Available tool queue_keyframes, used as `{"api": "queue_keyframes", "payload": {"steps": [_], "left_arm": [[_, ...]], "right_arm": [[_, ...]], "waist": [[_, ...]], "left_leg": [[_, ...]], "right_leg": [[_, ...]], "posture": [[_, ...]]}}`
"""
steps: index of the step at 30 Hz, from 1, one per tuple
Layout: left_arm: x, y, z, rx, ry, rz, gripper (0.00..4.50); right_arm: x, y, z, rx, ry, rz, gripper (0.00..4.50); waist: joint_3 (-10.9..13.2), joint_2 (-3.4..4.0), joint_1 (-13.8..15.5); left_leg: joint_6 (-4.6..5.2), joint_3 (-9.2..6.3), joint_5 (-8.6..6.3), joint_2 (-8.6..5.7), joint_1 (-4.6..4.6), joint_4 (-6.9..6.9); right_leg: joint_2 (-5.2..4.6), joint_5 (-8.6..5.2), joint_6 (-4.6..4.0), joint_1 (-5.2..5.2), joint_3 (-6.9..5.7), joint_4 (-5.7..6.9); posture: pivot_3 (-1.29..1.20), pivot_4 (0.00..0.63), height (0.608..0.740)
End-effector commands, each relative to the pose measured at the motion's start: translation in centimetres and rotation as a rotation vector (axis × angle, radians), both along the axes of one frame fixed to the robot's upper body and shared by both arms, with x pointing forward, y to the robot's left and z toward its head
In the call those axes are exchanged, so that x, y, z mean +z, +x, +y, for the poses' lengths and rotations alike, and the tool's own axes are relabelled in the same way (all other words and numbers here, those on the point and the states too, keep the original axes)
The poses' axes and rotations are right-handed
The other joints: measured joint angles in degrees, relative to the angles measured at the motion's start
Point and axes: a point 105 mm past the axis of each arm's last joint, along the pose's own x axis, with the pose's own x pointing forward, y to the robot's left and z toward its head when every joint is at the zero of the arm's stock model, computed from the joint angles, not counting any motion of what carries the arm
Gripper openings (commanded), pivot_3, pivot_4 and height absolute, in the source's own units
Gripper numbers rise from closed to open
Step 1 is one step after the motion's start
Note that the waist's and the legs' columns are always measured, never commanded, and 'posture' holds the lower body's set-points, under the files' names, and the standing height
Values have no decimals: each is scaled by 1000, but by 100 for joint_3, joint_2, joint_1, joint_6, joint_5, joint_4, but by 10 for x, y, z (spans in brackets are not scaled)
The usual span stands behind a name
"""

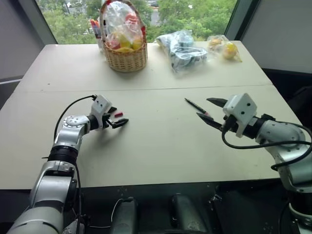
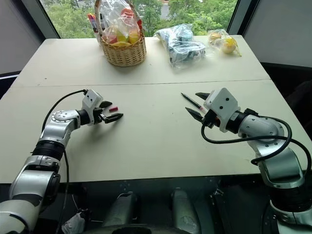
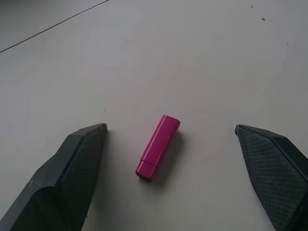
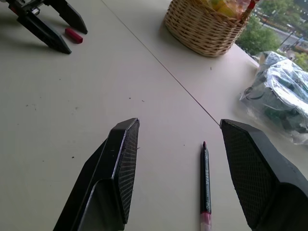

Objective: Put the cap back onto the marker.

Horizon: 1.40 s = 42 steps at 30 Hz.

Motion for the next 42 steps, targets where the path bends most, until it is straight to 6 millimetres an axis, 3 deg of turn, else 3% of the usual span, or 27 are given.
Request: {"api": "queue_keyframes", "payload": {"steps": [1, 12, 15, 21, 30, 37, 42], "left_arm": [[3, 0, 8, 7, 28, 11, 4464], [-7, -8, 18, 10, 45, 60, 4464], [-10, -11, 20, 11, 48, 72, 3209], [-14, -14, 22, 9, 55, 83, 44], [-14, -13, 14, -15, 54, 66, 12], [5, -31, -15, -68, -16, -52, 12], [23, -53, -41, -103, -98, -97, 12]], "right_arm": [[14, -2, 2, 10, -3, -61, 2775], [14, 1, 3, 25, -17, -60, 2775], [14, 1, 4, 33, -22, -58, 2775], [13, 0, 5, 40, -29, -49, 2775], [13, 1, 3, 48, -40, -40, 2775], [7, 5, 0, 53, -31, -4, 2775], [2, 23, -13, 16, 22, 18, 2775]], "waist": [[0, 0, -2], [0, 0, -21], [-1, 0, -17], [-1, 0, 3], [-1, 0, 2], [-2, 1, 20], [-1, -1, 13]], "left_leg": [[0, 0, 0, 0, 0, 0], [0, 0, 0, 1, 3, 0], [0, 0, 0, 1, 4, 0], [0, 0, 0, 1, 4, 2], [0, 0, 0, 1, 5, 2], [0, 0, 0, 1, 2, 2], [0, 0, 0, 0, -1, 7]], "right_leg": [[0, 0, 0, 0, 0, 1], [1, 0, 0, 0, 0, 4], [1, 0, 0, 0, 0, 4], [0, 0, 0, 2, 0, 5], [1, 0, 0, 2, 0, 7], [-5, 0, 0, 2, 1, 6], [-8, 0, 1, 3, 1, 6]], "posture": [[0, 150, 740], [0, 150, 740], [0, 150, 740], [0, 150, 740], [0, 150, 740], [0, 150, 740], [0, 150, 740]]}}
